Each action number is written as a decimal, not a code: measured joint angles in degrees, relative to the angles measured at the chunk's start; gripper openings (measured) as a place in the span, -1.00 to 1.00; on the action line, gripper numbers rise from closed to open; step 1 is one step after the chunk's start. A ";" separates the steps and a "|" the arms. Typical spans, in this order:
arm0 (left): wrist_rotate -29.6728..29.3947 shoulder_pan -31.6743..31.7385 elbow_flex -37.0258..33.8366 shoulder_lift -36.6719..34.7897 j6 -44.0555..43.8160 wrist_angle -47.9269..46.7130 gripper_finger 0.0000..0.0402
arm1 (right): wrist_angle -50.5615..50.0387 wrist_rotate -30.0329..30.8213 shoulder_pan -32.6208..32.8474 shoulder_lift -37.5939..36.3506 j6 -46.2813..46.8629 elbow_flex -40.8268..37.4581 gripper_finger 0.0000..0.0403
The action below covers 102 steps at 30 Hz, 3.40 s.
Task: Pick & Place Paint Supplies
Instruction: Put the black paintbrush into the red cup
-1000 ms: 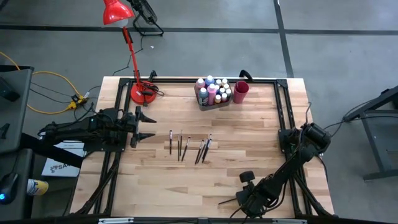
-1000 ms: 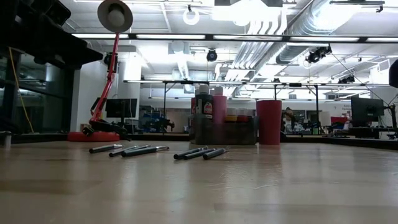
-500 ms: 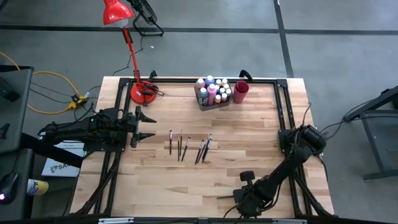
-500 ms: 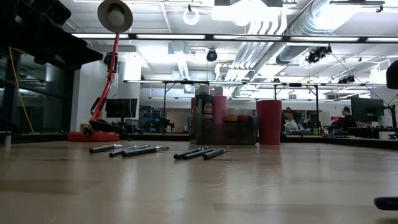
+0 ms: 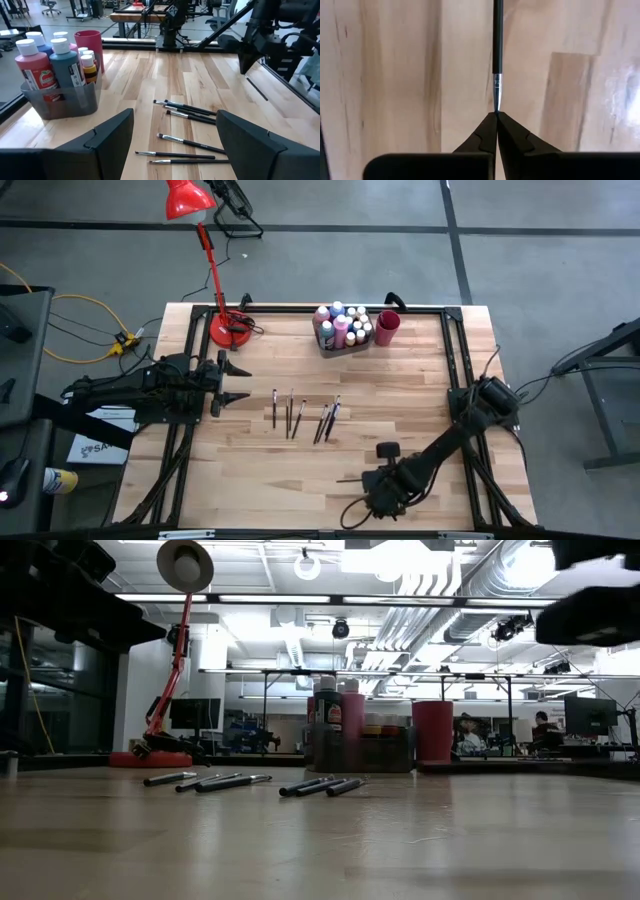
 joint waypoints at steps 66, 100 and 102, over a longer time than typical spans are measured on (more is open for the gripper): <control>-0.93 0.00 0.00 0.07 -0.18 -2.02 0.38 | -37.47 47.35 -69.25 -14.32 -74.60 7.64 -0.99; -1.03 -0.02 0.02 0.07 -0.18 -3.26 0.38 | -37.13 44.30 -64.40 -12.60 -41.57 7.60 -0.21; -1.03 -0.02 0.02 0.07 -0.18 -3.25 0.38 | -37.42 37.18 -63.63 -13.23 -32.13 7.61 -0.18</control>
